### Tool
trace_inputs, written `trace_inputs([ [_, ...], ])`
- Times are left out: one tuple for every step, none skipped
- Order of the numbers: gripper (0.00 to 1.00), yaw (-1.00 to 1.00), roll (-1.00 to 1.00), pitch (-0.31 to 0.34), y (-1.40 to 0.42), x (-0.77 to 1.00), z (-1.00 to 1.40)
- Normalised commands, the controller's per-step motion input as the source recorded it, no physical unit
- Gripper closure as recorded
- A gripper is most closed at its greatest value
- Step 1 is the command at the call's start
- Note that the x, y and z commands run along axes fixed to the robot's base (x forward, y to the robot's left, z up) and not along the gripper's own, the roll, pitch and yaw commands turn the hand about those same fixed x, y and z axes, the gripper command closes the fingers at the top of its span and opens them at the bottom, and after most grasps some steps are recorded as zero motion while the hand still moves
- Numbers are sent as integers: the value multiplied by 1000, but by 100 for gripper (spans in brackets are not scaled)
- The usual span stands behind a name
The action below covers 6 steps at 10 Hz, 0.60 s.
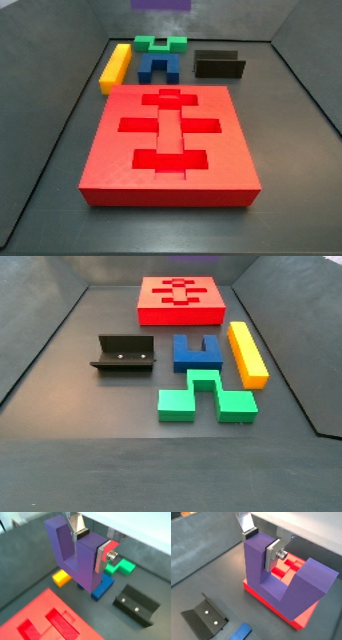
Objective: Pick up the purple object. Move up. Move to above the board. Insert the purple object.
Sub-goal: Move to above the board.
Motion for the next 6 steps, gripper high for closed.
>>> trace_inputs([
  [100,-6,-34,63,10,26,288],
  [100,102,113,211,-1400,-283,418],
  [100,93,185,189,-1400,-291,431],
  [100,66,173,143,-1400,-270,452],
  [100,30,76,125,-742,-98,227],
  [100,25,65,119,-516,-50,163],
])
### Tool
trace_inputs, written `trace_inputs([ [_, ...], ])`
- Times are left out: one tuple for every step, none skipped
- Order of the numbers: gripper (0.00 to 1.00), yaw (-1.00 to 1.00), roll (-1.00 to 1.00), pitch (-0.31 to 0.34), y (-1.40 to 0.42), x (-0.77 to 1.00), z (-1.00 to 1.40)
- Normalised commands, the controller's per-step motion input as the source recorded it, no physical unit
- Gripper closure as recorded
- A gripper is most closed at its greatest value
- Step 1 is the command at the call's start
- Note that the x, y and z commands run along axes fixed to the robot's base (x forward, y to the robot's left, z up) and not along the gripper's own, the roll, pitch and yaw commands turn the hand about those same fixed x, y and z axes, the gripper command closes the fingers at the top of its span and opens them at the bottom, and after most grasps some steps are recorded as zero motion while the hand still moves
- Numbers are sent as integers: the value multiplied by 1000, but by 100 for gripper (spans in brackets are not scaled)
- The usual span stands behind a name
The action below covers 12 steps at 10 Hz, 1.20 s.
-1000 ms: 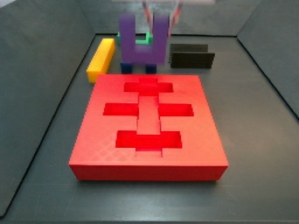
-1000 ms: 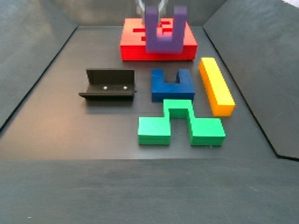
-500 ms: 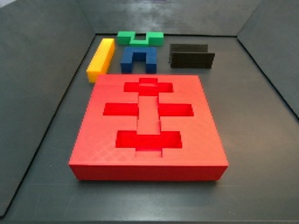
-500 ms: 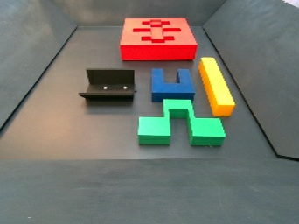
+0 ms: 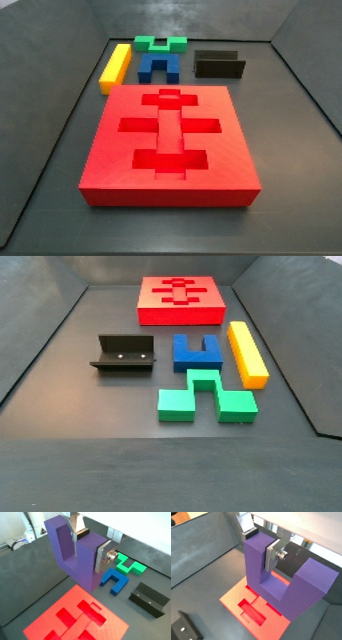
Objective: Pick up the purple object. Move up. Move to above the board. Insert the purple object.
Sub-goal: Move to above the board, then insert the purple object.
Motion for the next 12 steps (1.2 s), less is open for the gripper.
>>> trace_inputs([
  [100,14,49,108,-213,23,73],
  [100,11,0,-16,-74,-20,-29],
  [100,0,0,-59,-160,69,-143],
  [100,-9,0,-103,-243,483,-183],
  [100,-20,63,-111,-477,834,-263],
  [100,-29,93,-106,-551,883,-314],
  [100,0,124,-103,-526,814,-420],
  [100,6,201,-6,-471,869,-474],
  [100,0,223,-6,-503,851,-491],
  [100,11,223,-19,-540,811,-531],
  [100,37,204,-30,-537,766,-583],
  [100,77,174,-16,-491,771,-566],
])
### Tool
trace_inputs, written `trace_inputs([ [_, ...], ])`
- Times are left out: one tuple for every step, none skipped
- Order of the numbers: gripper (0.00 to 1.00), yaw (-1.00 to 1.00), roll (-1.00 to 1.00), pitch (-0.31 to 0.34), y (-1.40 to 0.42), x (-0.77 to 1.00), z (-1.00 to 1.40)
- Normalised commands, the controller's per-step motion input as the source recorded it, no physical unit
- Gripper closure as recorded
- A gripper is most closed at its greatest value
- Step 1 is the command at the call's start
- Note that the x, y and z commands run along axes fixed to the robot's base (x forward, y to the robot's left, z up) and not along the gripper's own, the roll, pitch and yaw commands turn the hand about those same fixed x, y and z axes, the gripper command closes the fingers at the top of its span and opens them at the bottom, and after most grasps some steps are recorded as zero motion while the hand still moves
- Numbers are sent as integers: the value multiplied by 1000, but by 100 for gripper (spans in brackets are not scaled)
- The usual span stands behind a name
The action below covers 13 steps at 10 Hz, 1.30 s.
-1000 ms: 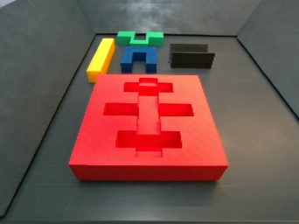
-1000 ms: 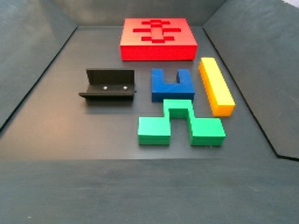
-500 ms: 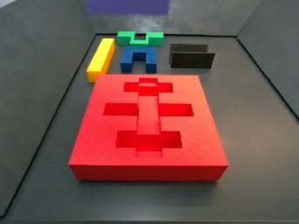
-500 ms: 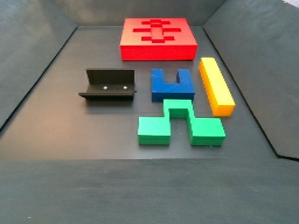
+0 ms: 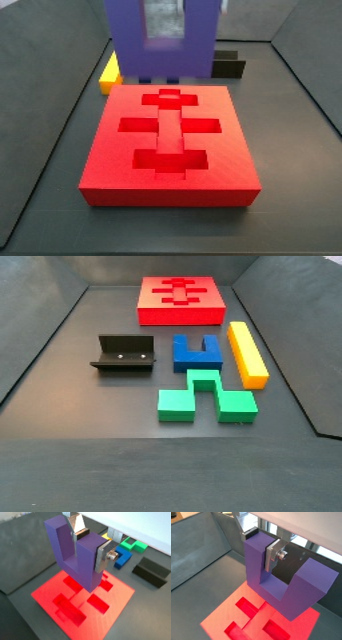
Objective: Pick up the purple object. Move up. Move to above the board. Insert the purple object.
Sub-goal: Insert the purple object.
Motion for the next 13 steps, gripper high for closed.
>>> trace_inputs([
  [100,34,131,-14,-451,786,-509],
  [100,0,59,-19,-417,706,-423],
  [100,0,20,-19,-429,646,-380],
  [100,6,47,-4,-426,591,-420],
  [100,109,106,0,-377,514,-457],
  [100,220,149,19,-317,323,-434],
  [100,300,103,19,-71,74,-411],
  [100,349,71,0,0,100,-406],
  [100,346,73,0,0,129,-391],
  [100,306,99,16,0,46,-320],
  [100,77,0,0,0,-66,-294],
  [100,0,-71,0,0,-183,-309],
  [100,0,-70,0,0,-231,-303],
])
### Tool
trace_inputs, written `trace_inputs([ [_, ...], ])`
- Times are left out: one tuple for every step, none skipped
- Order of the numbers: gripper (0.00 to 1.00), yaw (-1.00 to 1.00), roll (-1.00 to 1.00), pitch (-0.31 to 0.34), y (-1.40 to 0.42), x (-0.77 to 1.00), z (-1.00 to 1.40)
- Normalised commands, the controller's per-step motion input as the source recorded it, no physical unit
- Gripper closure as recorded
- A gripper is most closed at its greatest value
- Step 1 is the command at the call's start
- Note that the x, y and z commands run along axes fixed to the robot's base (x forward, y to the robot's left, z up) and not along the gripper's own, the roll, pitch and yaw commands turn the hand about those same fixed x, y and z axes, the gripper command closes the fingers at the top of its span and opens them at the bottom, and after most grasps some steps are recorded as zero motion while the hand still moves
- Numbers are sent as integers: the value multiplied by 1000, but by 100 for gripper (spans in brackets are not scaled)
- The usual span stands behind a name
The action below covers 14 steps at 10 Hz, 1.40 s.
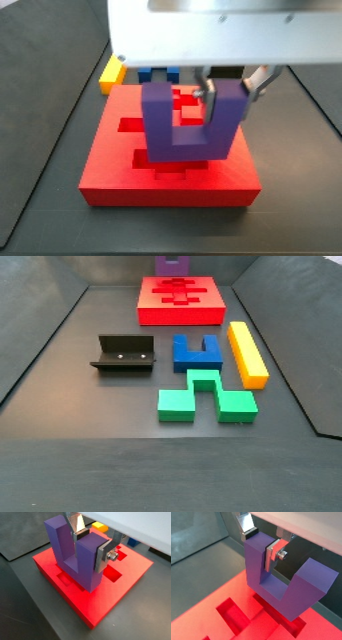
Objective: Pick up the purple object. Move up. Move to above the board. Insert the purple object.
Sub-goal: Insert the purple object.
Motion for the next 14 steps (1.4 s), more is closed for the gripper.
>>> trace_inputs([
  [100,-26,-27,0,0,-320,-283],
  [100,-43,-46,1,0,-314,-269],
  [100,-57,-86,0,0,-231,-194],
  [100,-9,-64,0,0,-74,-180],
  [100,0,-20,0,0,0,-206],
  [100,0,0,0,23,0,-200],
  [100,0,-41,0,149,111,-120],
  [100,0,-60,0,174,231,-40],
  [100,0,-44,0,166,263,-66],
  [100,0,-21,0,57,143,-180],
  [100,0,0,0,0,0,-317],
  [100,-63,-26,0,-149,0,-317],
  [100,-100,0,0,-143,77,-474],
  [100,-3,0,11,-31,0,-691],
])
